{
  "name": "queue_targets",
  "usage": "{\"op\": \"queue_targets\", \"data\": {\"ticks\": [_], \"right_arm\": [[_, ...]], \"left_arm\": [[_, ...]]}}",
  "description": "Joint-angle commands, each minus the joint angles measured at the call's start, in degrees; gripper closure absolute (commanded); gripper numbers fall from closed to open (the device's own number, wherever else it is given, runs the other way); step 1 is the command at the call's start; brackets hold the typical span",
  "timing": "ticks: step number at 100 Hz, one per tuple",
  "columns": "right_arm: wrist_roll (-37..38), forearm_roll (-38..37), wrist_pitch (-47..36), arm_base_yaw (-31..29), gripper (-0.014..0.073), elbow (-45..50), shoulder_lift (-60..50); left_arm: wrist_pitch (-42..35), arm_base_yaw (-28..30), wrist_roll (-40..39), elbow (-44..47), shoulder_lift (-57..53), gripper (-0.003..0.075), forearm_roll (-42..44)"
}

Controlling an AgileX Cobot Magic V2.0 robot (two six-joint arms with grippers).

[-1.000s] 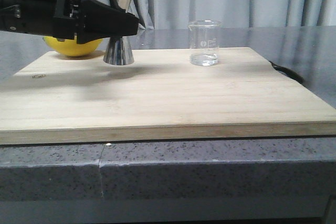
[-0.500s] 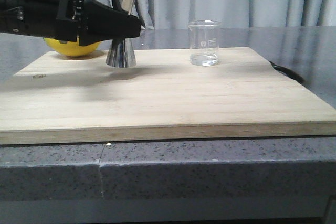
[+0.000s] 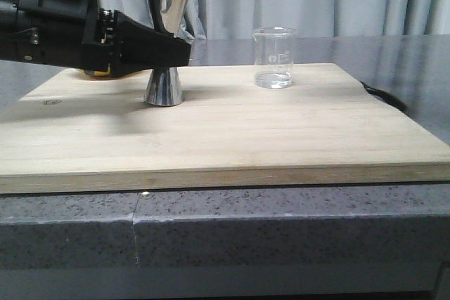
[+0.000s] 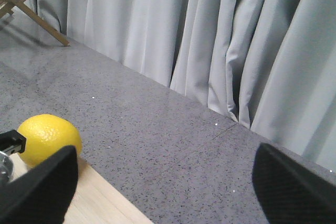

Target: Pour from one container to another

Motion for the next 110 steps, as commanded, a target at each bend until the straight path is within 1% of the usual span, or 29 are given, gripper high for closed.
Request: {"op": "queue_targets", "data": {"ticks": [1, 77, 110], "right_arm": [[-0.59, 1.95, -3.93, -0.42, -0.0015, -1.83, -2.55], [-0.59, 1.95, -3.93, -0.42, -0.0015, -1.83, -2.55], [-0.59, 1.99, -3.93, -0.42, -0.0015, -1.83, -2.55]], "left_arm": [[5.6, -0.35, -0.07, -1.47, -2.16, 0.0699, -5.15], [2.39, -0.35, -0.07, -1.47, -2.16, 0.0698, -3.64], [3.28, -0.35, -0.07, -1.47, -0.98, 0.0698, -3.75]]}}
